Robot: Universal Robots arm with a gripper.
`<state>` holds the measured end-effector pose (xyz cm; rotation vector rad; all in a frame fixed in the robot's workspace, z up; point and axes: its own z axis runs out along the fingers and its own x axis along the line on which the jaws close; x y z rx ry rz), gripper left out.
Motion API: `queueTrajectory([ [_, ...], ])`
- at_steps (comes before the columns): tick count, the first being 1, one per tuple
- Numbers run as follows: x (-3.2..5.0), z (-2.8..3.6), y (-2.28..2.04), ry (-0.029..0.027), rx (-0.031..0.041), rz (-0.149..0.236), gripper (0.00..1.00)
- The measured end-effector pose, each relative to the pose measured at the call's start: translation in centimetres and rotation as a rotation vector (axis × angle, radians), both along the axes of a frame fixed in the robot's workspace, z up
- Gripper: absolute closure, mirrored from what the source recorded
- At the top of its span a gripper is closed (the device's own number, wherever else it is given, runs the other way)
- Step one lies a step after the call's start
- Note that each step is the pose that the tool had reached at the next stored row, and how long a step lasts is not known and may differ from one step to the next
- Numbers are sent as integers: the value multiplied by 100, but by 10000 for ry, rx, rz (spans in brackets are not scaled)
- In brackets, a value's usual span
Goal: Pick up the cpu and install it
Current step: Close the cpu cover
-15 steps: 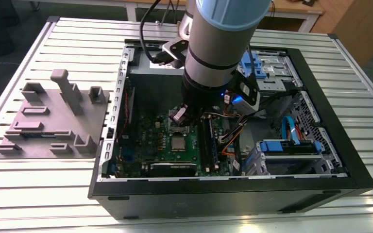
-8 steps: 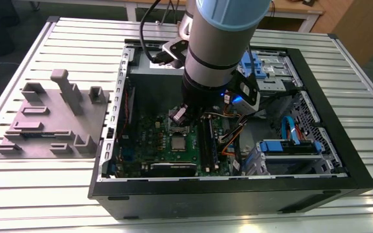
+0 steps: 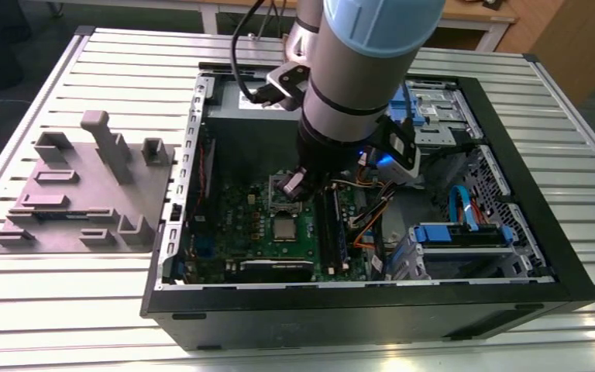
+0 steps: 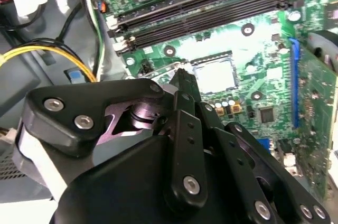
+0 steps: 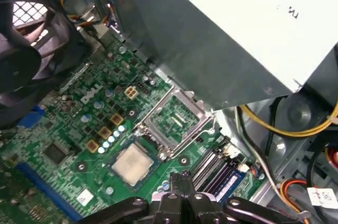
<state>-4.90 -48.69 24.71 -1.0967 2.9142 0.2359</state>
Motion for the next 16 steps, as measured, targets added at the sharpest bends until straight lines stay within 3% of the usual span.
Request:
queueTrajectory([
  [4,21,-39,7,-1,12,198,89],
  [8,51,-72,42,0,13,242,89],
  [14,51,-104,45,1,13,1203,89],
  [16,71,-110,47,1,12,1320,89],
])
